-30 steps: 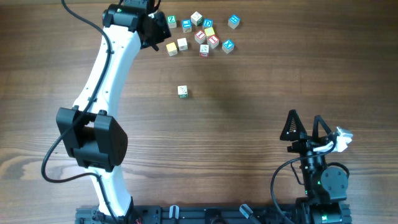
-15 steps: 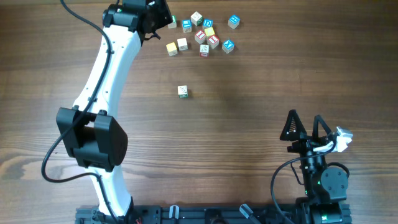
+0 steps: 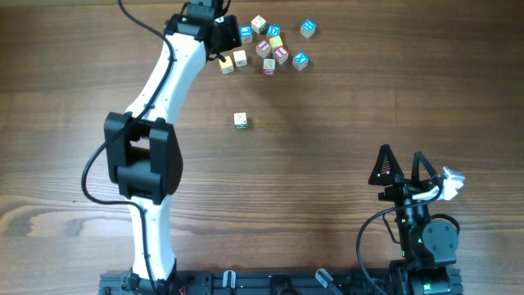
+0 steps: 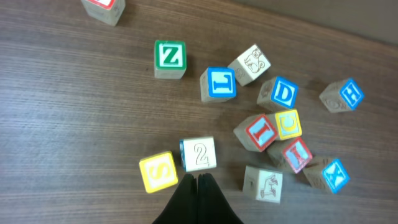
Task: Form a circle
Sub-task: 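Move the left gripper back to the block pile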
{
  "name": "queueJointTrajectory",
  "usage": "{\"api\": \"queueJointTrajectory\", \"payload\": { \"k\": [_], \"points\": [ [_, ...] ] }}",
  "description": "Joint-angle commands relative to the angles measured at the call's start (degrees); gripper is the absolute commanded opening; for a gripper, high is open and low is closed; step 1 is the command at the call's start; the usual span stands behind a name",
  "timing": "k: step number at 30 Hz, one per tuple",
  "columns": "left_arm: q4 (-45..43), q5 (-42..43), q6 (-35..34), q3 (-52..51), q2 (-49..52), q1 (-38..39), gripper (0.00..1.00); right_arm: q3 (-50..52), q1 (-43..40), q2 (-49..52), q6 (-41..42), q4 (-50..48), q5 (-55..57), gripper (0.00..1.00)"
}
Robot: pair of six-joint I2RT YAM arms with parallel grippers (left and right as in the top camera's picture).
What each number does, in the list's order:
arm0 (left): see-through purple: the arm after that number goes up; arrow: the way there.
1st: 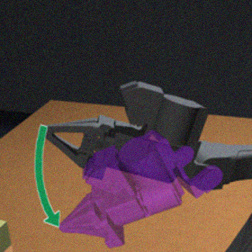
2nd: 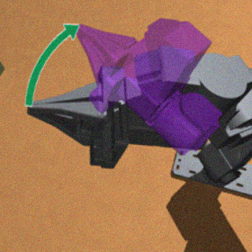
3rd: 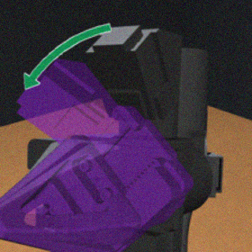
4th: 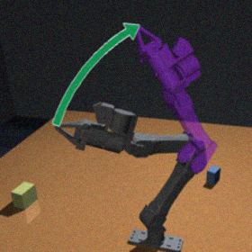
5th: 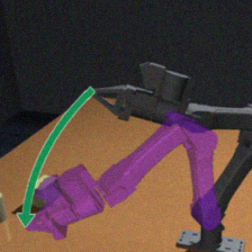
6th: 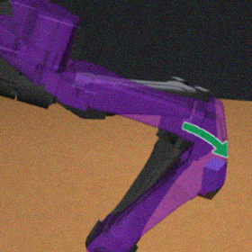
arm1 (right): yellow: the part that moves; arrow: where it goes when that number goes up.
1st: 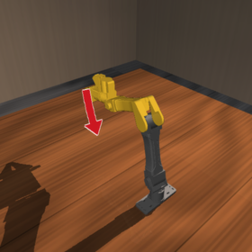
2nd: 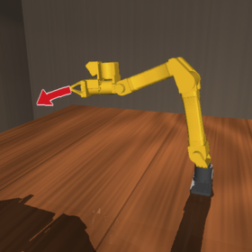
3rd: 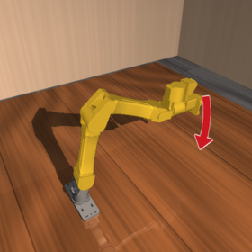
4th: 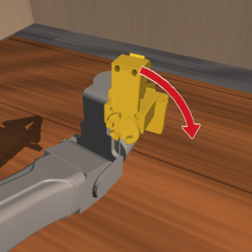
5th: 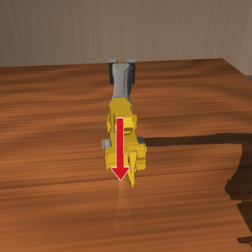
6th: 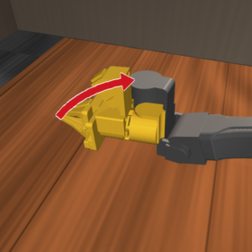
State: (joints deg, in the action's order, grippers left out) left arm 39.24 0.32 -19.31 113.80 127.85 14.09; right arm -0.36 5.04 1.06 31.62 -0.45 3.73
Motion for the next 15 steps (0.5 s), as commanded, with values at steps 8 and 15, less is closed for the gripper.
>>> {"api": "queueJointTrajectory", "payload": {
  "k": [8,15],
  "points": [
    [-3.96,0.42,0.94,2.89,2.34,2.54,0.04,0.07,-0.35,-0.24,0.09,-0.33,0.61,1.0],
    [-0.31,-2.51,2.62,5.29,2.36,2.95,0.04,0.07,-0.35,-0.24,0.09,-0.35,0.61,1.0]
  ]
}}
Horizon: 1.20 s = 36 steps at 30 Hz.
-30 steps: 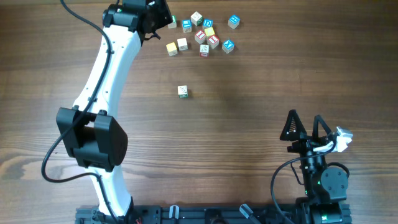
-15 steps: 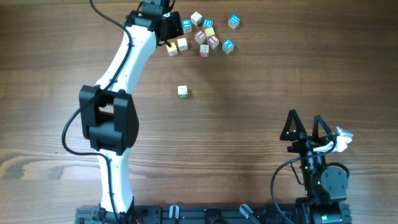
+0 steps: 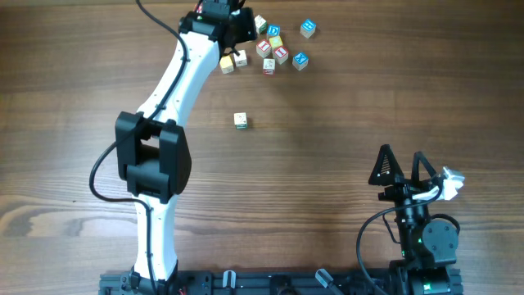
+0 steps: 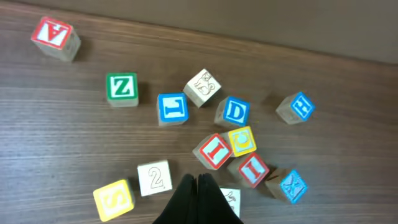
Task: Form a circle
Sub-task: 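Move the left gripper back to the block pile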
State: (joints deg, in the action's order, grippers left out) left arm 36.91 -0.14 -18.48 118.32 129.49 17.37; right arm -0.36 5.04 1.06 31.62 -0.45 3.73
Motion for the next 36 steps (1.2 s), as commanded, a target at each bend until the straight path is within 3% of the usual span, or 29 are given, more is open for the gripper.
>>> {"api": "queueJointTrajectory", "payload": {
  "k": [1,13,29,32,36],
  "points": [
    [2.78,-2.64,1.79,0.76,0.74,-0.33,0.04,0.07,-0.35,-0.24,0.09,-0.35,0.61,1.0],
    [9.16,-12.37,1.79,0.72,0.81,-0.5,0.04,0.07,-0.35,-0.24,0.09,-0.35,0.61,1.0],
    [9.25,-12.39,1.79,0.72,0.81,-0.48,0.07,0.07,-0.35,-0.26,0.07,-0.35,0.61,1.0],
    [9.27,-12.37,1.77,0.72,0.81,-0.48,0.18,0.07,-0.35,-0.24,0.07,-0.33,0.61,1.0],
    [10.95,-12.33,1.55,0.72,0.81,-0.28,0.09,0.07,-0.35,-0.24,0.09,-0.33,0.61,0.99]
  ]
}}
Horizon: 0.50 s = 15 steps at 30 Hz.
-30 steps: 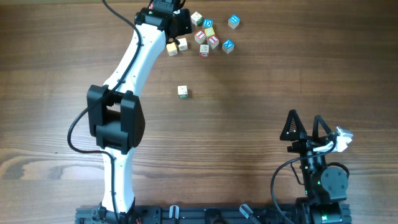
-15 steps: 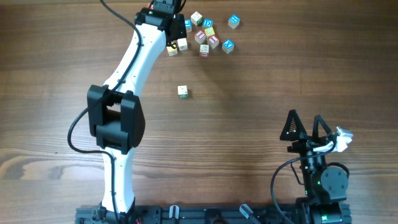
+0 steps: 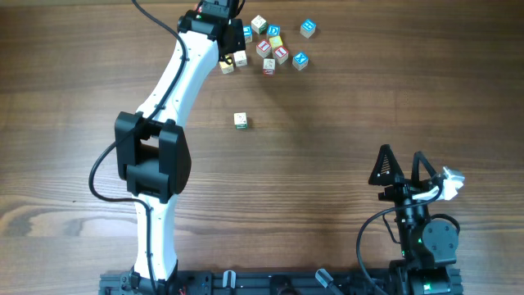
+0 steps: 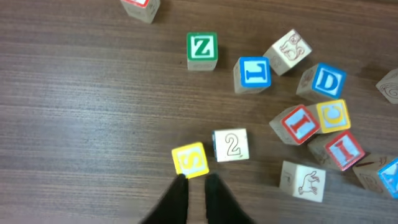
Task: Form a circle
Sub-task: 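Move the left gripper back to the block pile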
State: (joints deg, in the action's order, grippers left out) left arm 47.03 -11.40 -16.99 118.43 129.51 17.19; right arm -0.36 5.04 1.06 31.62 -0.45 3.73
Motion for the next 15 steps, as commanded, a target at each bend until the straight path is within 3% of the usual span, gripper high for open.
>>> {"api": "queueJointTrajectory", "payload": {
  "k": [1,2,8,15],
  "points": [
    [1.09,-0.66,0.07,0.61,0.79,-0.02,0.08,0.07,-0.35,-0.24,0.09,-0.35,0.61,1.0],
    [1.14,-0.22,0.09,0.61,0.79,0.09,0.04,0.07,-0.35,-0.24,0.09,-0.35,0.61,1.0],
    [1.79,10.14,2.75,2.16,0.79,-0.96,0.04,0.07,-0.35,-0.24,0.09,-0.33,0.61,1.0],
    [8.35,11.41,3.32,16.59,0.76,-3.87,0.05,0.07,-0.35,-0.24,0.07,-0.33,0.61,1.0]
  ]
}}
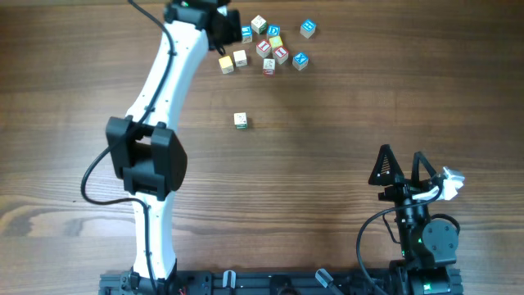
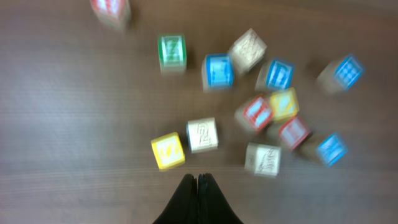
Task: Form a circle
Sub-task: 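Move the left gripper back to the block pile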
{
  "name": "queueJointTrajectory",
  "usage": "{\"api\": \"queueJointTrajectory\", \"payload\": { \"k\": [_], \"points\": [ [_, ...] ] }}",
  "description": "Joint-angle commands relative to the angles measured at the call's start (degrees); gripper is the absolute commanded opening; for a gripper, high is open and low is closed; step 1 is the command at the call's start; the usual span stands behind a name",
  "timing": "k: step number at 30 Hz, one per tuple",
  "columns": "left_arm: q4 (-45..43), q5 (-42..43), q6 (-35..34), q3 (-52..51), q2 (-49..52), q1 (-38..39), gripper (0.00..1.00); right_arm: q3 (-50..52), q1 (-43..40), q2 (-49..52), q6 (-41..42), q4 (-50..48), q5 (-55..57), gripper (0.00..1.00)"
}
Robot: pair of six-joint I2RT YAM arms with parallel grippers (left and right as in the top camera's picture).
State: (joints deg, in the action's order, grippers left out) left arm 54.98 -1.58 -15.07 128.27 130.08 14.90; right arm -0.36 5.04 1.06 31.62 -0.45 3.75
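Several lettered wooden blocks lie loosely clustered at the table's far edge (image 1: 270, 45). In the blurred left wrist view, a yellow block (image 2: 168, 150) and a white "2" block (image 2: 202, 135) lie closest, just beyond my left gripper (image 2: 198, 178), which is shut on nothing and raised above the table. Behind them are a green block (image 2: 171, 51), blue blocks (image 2: 218, 70), red blocks (image 2: 255, 114) and a white picture block (image 2: 263, 159). One lone block (image 1: 240, 120) sits apart, nearer the middle. My right gripper (image 1: 402, 153) rests open at the near right.
A red-faced block (image 2: 111, 9) lies at the far left of the cluster. The left arm (image 1: 176, 65) stretches across the table's left half to the far edge. The wooden table (image 1: 368, 98) shows bare to the right of the cluster.
The left gripper's jaws were slightly apart, low at the yellow block; now they are shut and farther from it, with more of the cluster in view. The blocks lie as before.
The left gripper was shut behind the "2" block, then shut farther right between that block and the picture block. Then its jaws stood slightly apart at the yellow block. Now it is shut again, back from it. No block has visibly shifted; the right arm stayed still.
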Motion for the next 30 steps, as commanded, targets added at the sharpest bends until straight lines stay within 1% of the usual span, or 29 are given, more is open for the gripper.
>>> {"api": "queueJointTrajectory", "payload": {
  "k": [1,3,9,12,17,30],
  "points": [
    [-0.17,1.6,1.4,7.89,0.2,-1.79,0.07,0.07,-0.35,-0.24,0.09,-0.33,0.59,1.0],
    [-2.14,1.6,1.38,7.98,0.2,-1.9,0.16,0.07,-0.35,-0.24,0.09,-0.35,0.59,1.0],
    [-3.52,1.6,1.36,5.9,0.44,-1.81,0.17,0.07,-0.35,-0.24,0.09,-0.33,0.59,1.0],
    [-3.45,1.6,1.36,3.93,0.44,-1.77,0.2,0.07,-0.35,-0.24,0.09,-0.33,0.59,1.0],
    [-3.5,1.6,1.36,1.03,0.44,-1.62,0.21,0.07,-0.35,-0.24,0.07,-0.35,0.59,1.0],
    [-1.75,1.6,1.36,0.35,0.44,-1.51,0.21,0.07,-0.35,-0.26,0.04,-0.35,0.59,1.0]
  ]
}}
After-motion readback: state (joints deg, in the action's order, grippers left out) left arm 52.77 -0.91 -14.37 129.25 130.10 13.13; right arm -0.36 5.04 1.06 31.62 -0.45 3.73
